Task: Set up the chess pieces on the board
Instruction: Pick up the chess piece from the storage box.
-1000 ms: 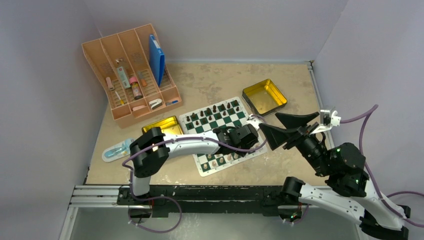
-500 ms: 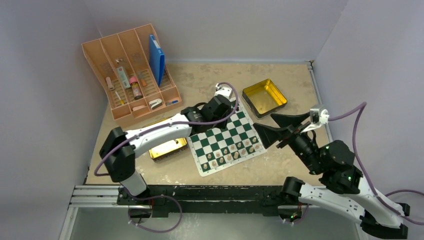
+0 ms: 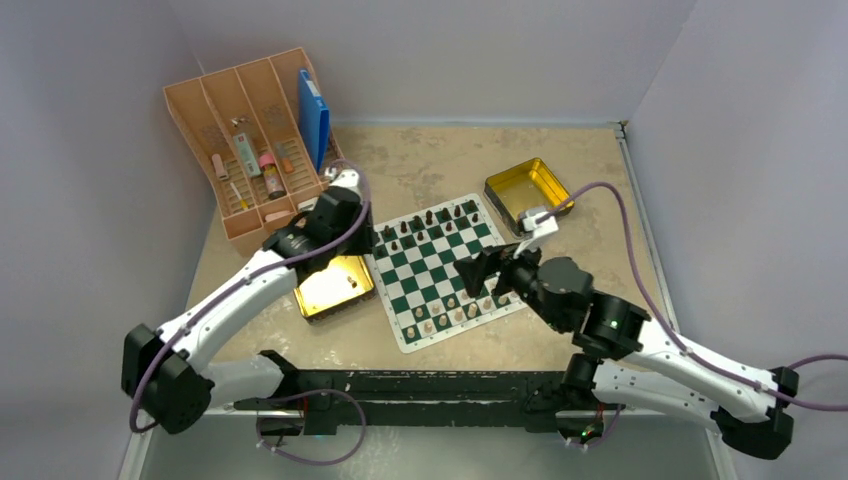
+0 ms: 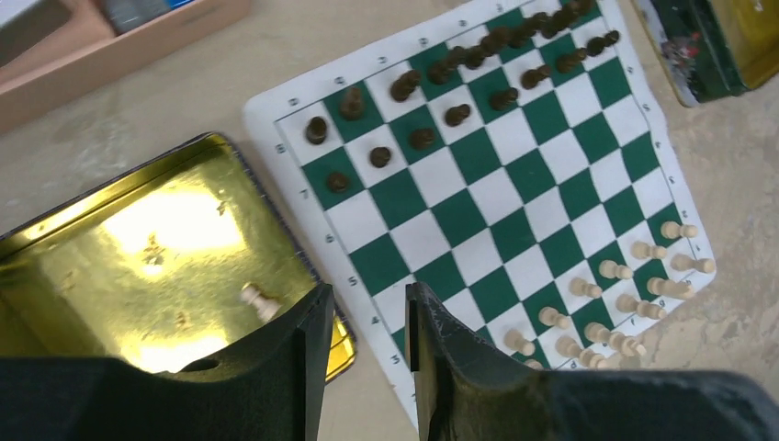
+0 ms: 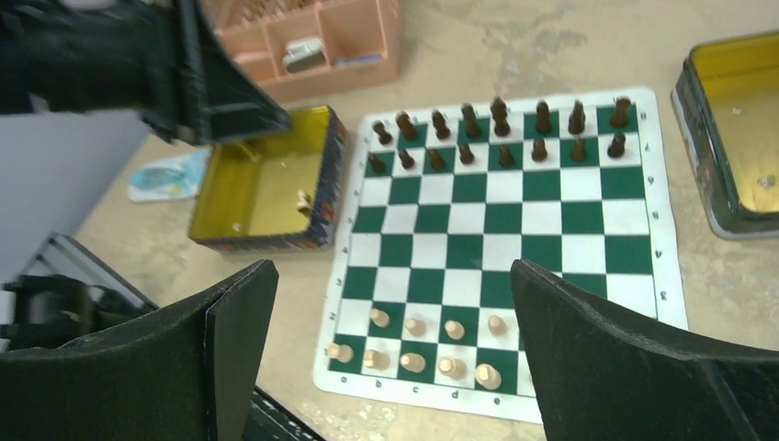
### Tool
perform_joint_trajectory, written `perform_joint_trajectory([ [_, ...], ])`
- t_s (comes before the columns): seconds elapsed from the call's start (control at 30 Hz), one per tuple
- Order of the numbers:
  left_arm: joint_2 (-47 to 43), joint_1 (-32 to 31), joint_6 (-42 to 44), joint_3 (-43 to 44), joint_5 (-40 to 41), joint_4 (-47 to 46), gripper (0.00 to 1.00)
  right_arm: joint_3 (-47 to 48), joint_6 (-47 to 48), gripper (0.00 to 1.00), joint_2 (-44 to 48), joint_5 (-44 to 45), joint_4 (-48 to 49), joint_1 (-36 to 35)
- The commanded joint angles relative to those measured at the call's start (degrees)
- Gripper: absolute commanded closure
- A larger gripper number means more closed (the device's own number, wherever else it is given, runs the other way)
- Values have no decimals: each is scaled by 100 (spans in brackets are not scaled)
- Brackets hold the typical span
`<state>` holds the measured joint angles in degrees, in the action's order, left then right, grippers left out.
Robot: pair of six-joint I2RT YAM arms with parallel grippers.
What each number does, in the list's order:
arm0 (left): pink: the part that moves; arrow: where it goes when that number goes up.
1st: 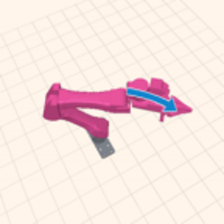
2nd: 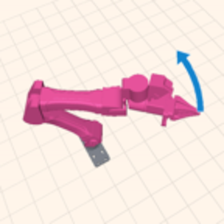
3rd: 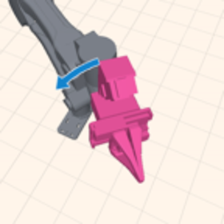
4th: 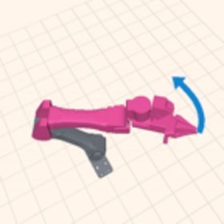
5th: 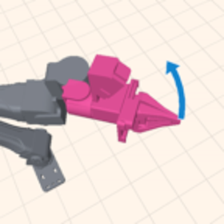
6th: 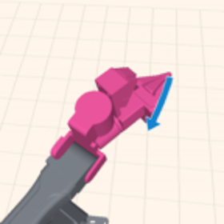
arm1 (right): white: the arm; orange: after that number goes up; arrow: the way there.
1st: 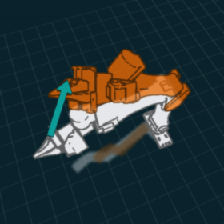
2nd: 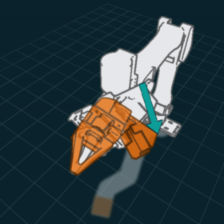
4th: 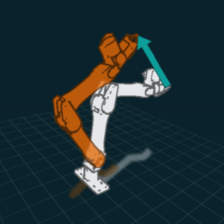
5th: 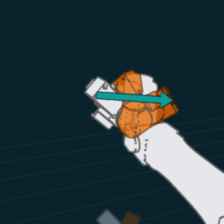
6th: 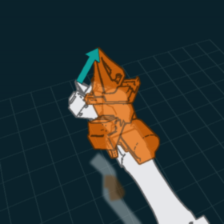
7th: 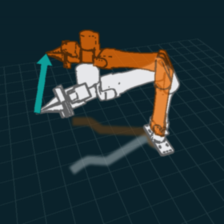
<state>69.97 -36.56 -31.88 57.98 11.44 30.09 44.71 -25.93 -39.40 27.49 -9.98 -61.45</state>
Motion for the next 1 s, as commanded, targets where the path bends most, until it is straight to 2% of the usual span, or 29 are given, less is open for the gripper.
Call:
perform_joint_trajectory([
  [0.0, -636, 521, -98, -514, -300, 52, 67, -114, -194, 1, -410, 275, 377, -7],
  [0.13, -618, 951, -568, -788, 53, 359, 64, -31, -287, 1, -741, 396, 499, 2],
  [0.33, 78, 1303, -2105, -854, 519, 628, 68, -267, -232, 1, -790, -133, 920, -5],
  [0.43, 471, 1499, -2571, -666, 670, 883, 68, -384, -296, 1, -848, -296, 1135, 8],
  [0.6, 1126, 1650, -2612, 40, 529, 1415, 68, -352, -536, 4, -827, -89, 1044, -1],
  [0.73, 1553, 1731, -2634, 473, 264, 1960, 67, 315, -1016, 4, -927, 209, 187, 3],
  [0.97, 1683, 1748, -2804, 156, -185, 1618, 65, 869, -985, 4, -1284, 107, -364, 3],
])
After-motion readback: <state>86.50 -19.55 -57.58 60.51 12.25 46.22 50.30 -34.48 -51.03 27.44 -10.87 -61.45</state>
